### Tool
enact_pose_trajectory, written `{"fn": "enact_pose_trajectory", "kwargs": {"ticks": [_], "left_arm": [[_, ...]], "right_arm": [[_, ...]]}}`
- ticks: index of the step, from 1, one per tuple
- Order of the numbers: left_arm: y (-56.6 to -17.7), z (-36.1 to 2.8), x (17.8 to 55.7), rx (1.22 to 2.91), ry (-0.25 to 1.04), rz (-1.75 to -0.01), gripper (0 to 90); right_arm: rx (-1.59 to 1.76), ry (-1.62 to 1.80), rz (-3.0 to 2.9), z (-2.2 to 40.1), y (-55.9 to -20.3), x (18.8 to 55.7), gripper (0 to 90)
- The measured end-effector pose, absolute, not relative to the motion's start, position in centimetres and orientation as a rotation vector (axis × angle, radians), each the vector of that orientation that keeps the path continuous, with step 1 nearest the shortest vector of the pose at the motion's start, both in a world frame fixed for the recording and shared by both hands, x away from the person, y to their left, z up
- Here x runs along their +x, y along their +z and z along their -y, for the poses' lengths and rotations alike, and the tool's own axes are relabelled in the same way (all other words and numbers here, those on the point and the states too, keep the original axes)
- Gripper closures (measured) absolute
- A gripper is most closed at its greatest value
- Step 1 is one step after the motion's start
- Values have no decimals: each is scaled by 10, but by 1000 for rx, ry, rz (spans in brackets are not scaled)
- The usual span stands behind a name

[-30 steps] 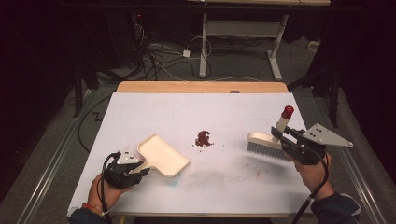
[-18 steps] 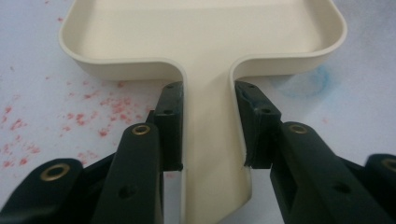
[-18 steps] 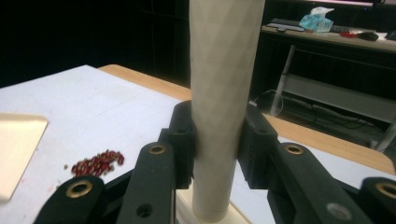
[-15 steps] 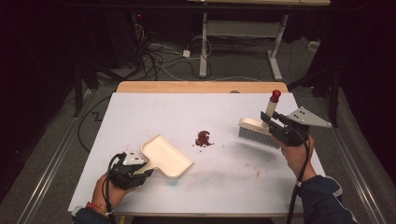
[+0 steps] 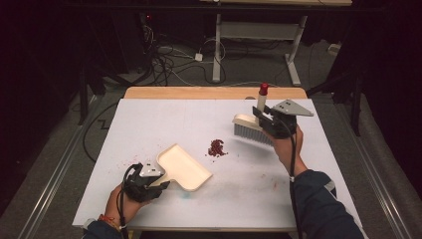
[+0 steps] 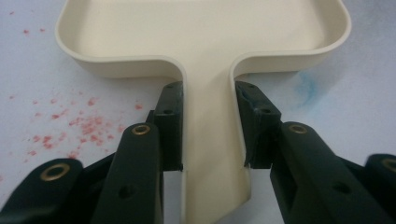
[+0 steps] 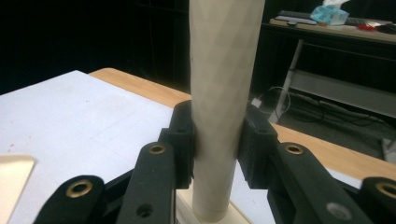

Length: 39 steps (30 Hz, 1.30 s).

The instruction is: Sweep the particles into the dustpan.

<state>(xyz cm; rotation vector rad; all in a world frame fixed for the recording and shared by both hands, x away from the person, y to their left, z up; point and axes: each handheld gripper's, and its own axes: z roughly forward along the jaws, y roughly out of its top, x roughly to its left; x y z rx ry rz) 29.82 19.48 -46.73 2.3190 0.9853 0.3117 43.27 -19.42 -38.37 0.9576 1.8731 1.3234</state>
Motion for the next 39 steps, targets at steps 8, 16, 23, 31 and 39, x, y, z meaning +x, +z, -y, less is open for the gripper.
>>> {"fn": "enact_pose_trajectory", "kwargs": {"ticks": [8,16,23,31,39], "left_arm": [[-469,-190,300,2324,308,-971,635],[-470,-184,302,2329,308,-960,635],[-471,-180,303,2329,308,-967,635],[-471,-171,305,2331,318,-976,635],[-473,-165,307,2324,324,-988,635]], "right_arm": [[949,1335,-1877,156,-394,446,704],[962,1339,-1889,134,-411,451,704],[916,1368,-1913,125,-415,436,702],[884,1397,-1945,118,-418,421,697],[870,1423,-1970,115,-419,412,695]]}}
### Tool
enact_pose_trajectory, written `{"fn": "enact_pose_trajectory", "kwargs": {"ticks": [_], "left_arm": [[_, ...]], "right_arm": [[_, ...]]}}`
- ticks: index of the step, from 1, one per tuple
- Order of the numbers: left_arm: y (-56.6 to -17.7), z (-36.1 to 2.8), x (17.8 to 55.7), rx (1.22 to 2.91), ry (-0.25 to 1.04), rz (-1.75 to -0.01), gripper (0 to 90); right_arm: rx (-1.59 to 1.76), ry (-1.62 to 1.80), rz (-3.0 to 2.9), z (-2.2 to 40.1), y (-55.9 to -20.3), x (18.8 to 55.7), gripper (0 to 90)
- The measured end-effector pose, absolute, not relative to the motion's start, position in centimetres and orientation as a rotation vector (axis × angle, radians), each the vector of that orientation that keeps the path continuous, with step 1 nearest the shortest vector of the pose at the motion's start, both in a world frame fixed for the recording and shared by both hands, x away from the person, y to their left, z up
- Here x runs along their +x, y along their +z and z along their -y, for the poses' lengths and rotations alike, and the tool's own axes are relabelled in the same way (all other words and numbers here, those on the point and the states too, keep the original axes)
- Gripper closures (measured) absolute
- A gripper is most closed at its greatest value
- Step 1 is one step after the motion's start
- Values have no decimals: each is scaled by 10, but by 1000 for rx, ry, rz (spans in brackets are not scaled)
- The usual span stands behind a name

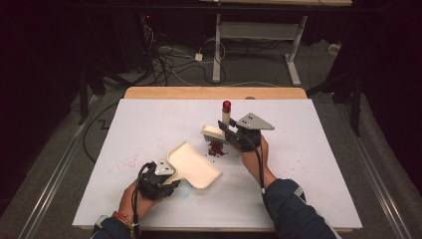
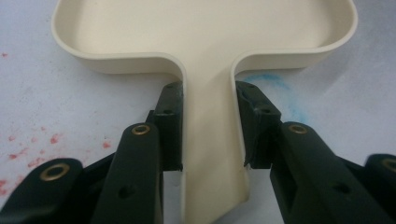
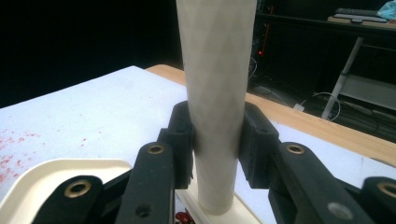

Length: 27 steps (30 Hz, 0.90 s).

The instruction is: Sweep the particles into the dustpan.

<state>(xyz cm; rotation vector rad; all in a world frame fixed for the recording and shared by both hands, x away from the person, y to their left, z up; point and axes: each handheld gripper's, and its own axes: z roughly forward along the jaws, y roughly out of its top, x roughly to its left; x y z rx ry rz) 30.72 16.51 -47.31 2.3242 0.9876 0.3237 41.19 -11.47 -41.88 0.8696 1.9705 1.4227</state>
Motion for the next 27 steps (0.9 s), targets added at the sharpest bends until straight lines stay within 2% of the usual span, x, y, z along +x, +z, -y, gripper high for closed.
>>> {"fn": "enact_pose_trajectory", "kwargs": {"ticks": [27], "left_arm": [[-474,-130,317,2323,342,-1045,634]], "right_arm": [[869,1448,-1986,93,-418,370,696]]}}
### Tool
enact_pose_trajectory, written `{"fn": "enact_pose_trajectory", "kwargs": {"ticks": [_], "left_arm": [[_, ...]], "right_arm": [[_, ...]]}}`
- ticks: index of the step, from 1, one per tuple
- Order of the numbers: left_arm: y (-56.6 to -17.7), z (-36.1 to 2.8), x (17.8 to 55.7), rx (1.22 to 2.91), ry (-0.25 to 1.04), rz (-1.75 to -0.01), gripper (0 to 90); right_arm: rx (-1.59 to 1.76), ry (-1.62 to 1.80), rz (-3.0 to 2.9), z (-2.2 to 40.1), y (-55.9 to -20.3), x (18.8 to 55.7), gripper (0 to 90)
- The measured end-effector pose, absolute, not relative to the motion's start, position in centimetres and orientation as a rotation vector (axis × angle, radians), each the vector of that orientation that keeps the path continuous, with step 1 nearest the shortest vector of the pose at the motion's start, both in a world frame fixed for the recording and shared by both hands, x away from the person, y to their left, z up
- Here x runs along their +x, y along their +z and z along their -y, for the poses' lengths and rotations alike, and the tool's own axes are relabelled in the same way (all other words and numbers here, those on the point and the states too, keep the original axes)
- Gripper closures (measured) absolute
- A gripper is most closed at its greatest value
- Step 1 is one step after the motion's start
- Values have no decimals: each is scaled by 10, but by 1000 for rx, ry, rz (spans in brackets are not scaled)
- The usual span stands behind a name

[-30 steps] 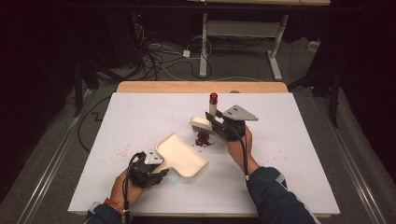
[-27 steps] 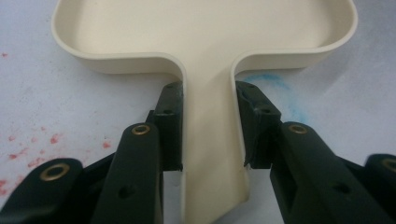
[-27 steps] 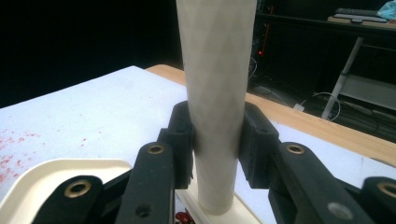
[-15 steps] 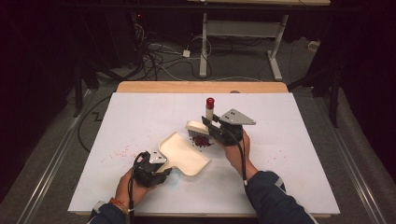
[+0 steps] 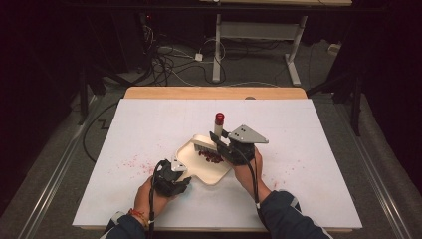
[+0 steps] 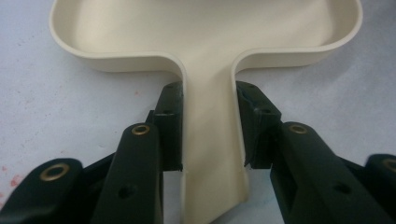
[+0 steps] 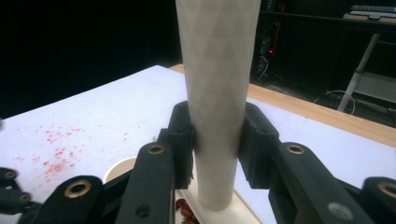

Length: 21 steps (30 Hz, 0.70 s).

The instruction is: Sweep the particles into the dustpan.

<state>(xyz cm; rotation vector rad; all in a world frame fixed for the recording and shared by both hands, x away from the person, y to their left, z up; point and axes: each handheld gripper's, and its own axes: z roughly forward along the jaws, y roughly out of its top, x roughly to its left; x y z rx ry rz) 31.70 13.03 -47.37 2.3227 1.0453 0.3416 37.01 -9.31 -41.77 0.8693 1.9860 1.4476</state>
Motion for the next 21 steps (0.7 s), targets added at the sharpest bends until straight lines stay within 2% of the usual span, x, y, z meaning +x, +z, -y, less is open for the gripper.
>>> {"fn": "enact_pose_trajectory", "kwargs": {"ticks": [21], "left_arm": [[-476,-130,326,2348,361,-988,633]], "right_arm": [[822,1502,-2060,93,-411,346,702]]}}
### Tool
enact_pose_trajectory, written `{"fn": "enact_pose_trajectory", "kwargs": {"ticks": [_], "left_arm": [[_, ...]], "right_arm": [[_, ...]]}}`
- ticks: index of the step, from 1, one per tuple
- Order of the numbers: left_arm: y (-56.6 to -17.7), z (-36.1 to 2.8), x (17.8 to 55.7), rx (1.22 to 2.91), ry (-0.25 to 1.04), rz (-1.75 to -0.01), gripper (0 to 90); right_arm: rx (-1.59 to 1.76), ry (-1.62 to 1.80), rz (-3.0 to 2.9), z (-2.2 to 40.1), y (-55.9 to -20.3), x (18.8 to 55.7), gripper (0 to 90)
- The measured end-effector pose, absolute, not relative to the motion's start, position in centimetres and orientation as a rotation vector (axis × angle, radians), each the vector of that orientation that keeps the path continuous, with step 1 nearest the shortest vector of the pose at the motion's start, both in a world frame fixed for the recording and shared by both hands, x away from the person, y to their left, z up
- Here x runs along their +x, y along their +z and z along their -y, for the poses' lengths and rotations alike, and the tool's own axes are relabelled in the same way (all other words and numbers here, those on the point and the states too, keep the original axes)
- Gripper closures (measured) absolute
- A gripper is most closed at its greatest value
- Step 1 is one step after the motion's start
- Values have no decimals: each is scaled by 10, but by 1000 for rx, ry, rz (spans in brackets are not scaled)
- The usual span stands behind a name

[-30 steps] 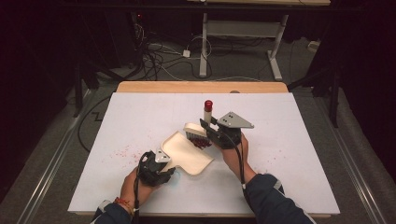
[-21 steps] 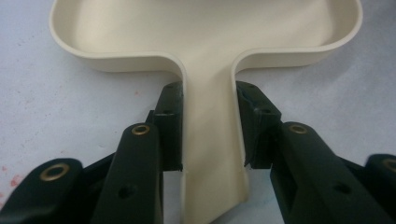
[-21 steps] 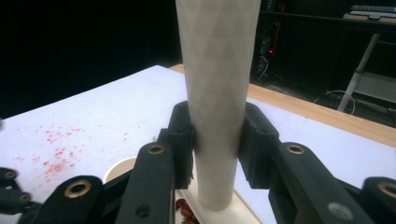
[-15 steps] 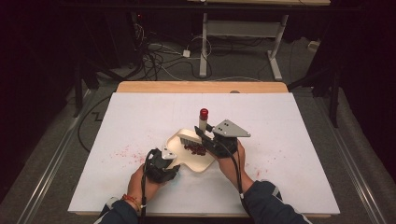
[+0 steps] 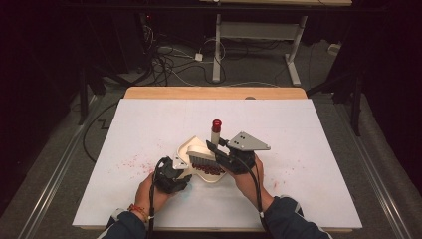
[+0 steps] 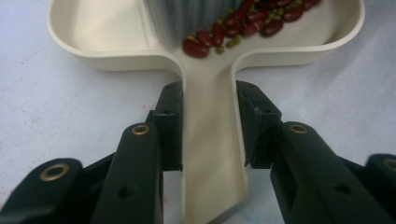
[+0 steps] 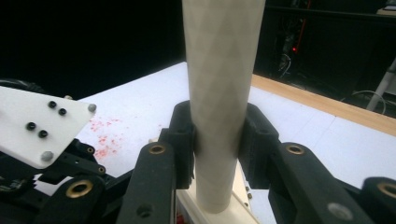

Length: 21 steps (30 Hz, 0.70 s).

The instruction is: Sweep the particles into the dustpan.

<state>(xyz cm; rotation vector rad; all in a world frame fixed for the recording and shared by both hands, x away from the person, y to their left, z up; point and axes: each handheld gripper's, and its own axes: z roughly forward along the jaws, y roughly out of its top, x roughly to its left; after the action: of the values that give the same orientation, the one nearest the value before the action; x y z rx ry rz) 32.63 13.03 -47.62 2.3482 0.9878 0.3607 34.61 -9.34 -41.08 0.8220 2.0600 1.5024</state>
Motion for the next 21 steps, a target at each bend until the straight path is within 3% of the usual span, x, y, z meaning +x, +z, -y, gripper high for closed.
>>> {"fn": "enact_pose_trajectory", "kwargs": {"ticks": [11,21], "left_arm": [[-476,-130,322,2390,431,-922,632],[-476,-134,320,2389,401,-915,631]], "right_arm": [[813,1552,-2039,103,-403,345,703],[793,1563,-1993,116,-390,347,703]]}}
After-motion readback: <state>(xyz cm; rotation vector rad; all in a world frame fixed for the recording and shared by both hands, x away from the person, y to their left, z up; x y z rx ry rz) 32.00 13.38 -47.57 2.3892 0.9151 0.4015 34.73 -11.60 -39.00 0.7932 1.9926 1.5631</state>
